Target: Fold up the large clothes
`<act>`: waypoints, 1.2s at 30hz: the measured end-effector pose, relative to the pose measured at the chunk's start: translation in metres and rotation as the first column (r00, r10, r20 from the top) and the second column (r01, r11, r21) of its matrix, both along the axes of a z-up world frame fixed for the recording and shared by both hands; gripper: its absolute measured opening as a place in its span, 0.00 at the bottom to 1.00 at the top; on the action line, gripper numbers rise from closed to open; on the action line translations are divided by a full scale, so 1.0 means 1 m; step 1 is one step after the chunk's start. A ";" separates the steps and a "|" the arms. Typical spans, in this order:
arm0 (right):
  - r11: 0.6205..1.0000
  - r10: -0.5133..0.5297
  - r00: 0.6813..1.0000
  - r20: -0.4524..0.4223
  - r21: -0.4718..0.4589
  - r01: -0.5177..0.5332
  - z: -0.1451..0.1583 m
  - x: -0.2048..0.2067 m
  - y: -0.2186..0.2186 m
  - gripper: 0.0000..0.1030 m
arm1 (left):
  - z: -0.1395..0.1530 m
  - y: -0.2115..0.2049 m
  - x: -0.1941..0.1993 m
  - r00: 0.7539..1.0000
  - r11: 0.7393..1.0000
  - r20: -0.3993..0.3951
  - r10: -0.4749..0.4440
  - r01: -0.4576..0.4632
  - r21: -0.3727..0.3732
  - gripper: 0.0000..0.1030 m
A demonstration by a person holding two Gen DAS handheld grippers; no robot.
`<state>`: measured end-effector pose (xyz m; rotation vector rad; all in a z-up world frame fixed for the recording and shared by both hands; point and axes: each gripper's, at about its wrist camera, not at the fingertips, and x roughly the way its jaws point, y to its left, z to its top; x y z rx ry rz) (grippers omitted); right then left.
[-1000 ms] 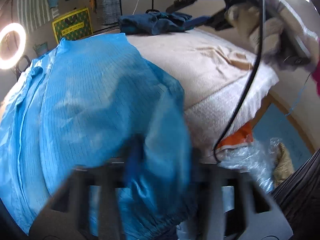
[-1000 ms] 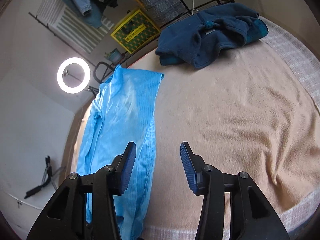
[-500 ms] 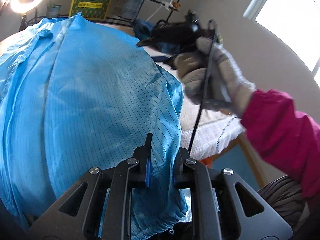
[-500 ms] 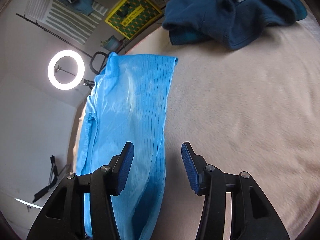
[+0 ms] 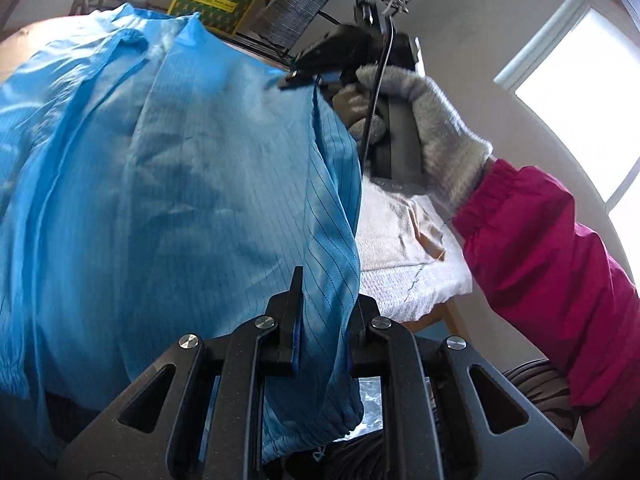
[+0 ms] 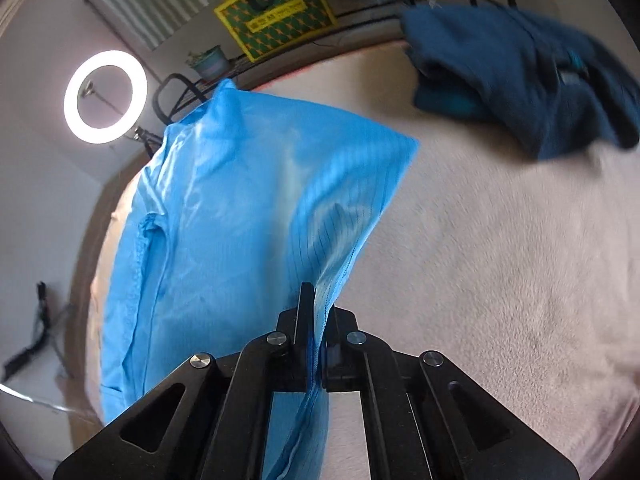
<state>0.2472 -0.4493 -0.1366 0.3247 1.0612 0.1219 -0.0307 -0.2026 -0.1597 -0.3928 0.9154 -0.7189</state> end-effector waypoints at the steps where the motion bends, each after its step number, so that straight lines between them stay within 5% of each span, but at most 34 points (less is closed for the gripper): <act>1: 0.998 0.024 1.000 0.018 -0.051 -0.023 0.008 -0.001 0.013 0.01 | -0.001 0.005 -0.002 1.000 1.000 -0.008 0.008 -0.008 -0.012 0.13; 10: 0.901 0.279 0.957 0.085 -0.367 -0.230 0.043 -0.001 0.147 0.01 | -0.006 0.072 -0.019 0.986 0.983 -0.104 0.133 -0.144 -0.112 0.13; 18: 0.746 0.462 0.887 -0.022 -0.531 -0.402 -0.012 0.009 0.263 0.01 | -0.029 0.127 -0.025 0.943 0.953 -0.221 0.248 -0.279 -0.121 0.13; 21: 0.729 0.474 0.878 -0.065 -0.531 -0.433 -0.035 0.016 0.281 0.01 | -0.037 0.135 -0.022 0.934 0.949 -0.247 0.257 -0.292 -0.118 0.13; 27: 0.750 0.517 0.853 -0.072 -0.442 -0.491 -0.037 0.012 0.277 0.06 | -0.050 0.140 -0.022 0.928 0.952 -0.280 0.246 -0.286 -0.110 0.13; 31: 0.837 0.529 0.848 0.018 -0.178 -0.518 0.000 0.008 0.232 0.11 | -0.053 0.143 -0.020 0.929 0.953 -0.277 0.244 -0.283 -0.109 0.13; 34: 0.881 0.473 0.875 0.102 -0.036 -0.472 0.027 0.005 0.184 0.11 | -0.054 0.142 -0.017 0.934 0.955 -0.269 0.237 -0.274 -0.110 0.13; 36: 0.918 0.396 0.913 0.101 -0.041 -0.394 0.033 0.010 0.152 0.11 | -0.055 0.141 -0.009 0.934 0.956 -0.270 0.235 -0.272 -0.109 0.13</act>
